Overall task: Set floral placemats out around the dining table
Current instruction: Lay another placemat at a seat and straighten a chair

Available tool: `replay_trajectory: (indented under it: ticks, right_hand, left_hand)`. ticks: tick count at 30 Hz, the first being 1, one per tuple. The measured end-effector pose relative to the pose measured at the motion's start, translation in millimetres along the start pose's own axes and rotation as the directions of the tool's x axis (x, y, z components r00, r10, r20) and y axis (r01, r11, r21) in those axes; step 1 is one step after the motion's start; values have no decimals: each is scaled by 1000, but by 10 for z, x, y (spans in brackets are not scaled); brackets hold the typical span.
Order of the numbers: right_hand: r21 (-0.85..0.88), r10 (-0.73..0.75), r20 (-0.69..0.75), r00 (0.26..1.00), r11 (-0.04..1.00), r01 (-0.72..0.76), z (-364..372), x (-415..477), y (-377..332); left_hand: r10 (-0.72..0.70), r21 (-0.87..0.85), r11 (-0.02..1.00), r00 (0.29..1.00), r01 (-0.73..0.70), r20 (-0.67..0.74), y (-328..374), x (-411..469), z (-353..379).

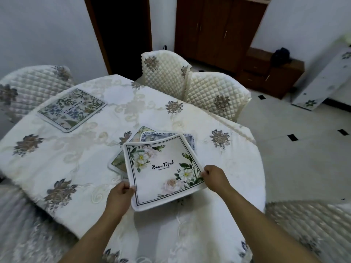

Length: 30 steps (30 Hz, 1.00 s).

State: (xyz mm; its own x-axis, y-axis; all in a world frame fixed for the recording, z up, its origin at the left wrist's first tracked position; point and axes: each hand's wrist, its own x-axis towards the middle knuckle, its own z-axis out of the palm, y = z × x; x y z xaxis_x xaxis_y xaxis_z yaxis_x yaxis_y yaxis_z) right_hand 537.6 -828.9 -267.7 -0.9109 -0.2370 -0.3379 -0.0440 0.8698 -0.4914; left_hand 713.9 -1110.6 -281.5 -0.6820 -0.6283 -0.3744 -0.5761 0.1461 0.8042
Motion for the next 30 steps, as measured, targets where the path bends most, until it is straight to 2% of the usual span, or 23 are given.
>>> replay_trajectory:
  ticks: [5, 9, 13, 20, 30]
  right_hand:
    - [-39, -104, -23, 994, 994, 103, -331, -19, 300]
    - [-45, -212, 11, 977, 976, 213, -606, -163, 748]
    - [-98, -271, 89, 958, 955, 279, -944, -376, 1308]
    - [-204, -298, 160, 941, 923, 327, -1356, -702, 2014]
    - [-296, -240, 156, 958, 914, 277, -1443, -968, 2638]
  left_hand:
    - [61, -8, 998, 996, -61, -69, 146, -468, 325]
    - [22, 29, 999, 990, -18, -140, 144, -1108, 721]
    - [-32, -11, 999, 981, 31, -189, 92, -1923, 1306]
    - [-101, -76, 993, 982, 90, -158, -29, -2881, 2121]
    - [-124, -124, 986, 983, 108, -137, -175, -3293, 2649]
